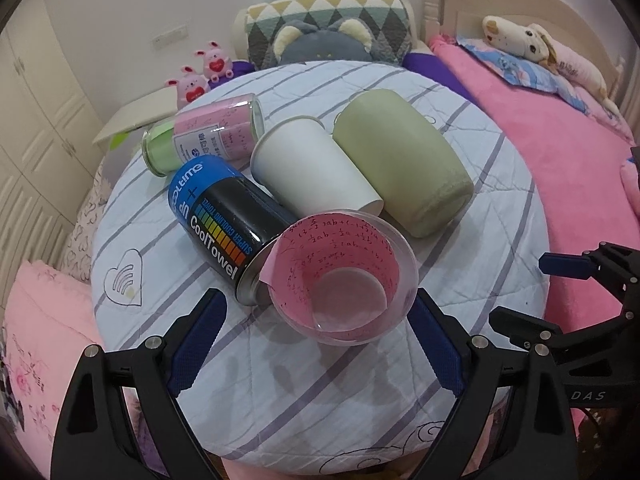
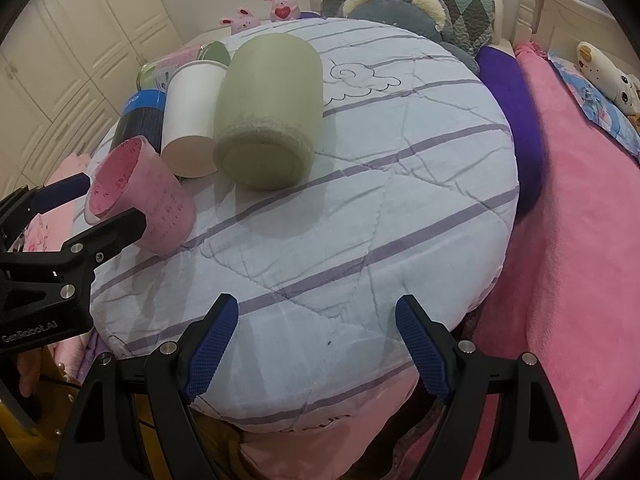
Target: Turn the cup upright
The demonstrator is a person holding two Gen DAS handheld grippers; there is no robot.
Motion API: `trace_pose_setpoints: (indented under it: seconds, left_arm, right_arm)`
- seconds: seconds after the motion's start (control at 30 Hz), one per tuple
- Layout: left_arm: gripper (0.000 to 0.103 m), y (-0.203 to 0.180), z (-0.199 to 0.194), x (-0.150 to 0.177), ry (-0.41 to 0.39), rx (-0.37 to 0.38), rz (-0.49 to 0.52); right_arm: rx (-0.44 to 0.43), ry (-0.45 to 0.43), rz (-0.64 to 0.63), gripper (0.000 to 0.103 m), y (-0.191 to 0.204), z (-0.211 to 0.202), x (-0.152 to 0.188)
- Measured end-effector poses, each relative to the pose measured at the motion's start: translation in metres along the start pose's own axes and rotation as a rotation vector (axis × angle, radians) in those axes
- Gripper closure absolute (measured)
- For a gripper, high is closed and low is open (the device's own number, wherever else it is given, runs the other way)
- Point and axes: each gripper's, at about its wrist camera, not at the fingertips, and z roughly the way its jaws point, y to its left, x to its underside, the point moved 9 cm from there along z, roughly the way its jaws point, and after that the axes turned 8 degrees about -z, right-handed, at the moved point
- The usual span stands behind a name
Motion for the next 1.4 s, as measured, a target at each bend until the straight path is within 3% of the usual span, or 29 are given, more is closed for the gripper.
trace_pose_setpoints:
  seconds: [0.77,1.07,1.23,1.4]
  left_arm:
    - [0.006,0.023,-0.046,0.024,-0.099,0.064,0.032]
    - [0.006,0.044,-0.061,0.035,-0.202,0.07,0.046]
    - [0.006,0.049,-0.072,0.04,-0.276,0.126,0.053]
    - [0.002,0.055,-0.085,0.043,-0.373,0.115,0.047]
  right_arm:
    - [0.072,-0.057,0.044,0.021,0.035,-0.04,0.02]
    - [0.122,-0.14,0.088,0.021,0.061,-0.055,0.028]
    - [0.143,-0.177,0.118,0.021,0.072,-0.061,0.036]
    - [0.229,-0.249,0.084,0.021,0.084,-0.074,0.041]
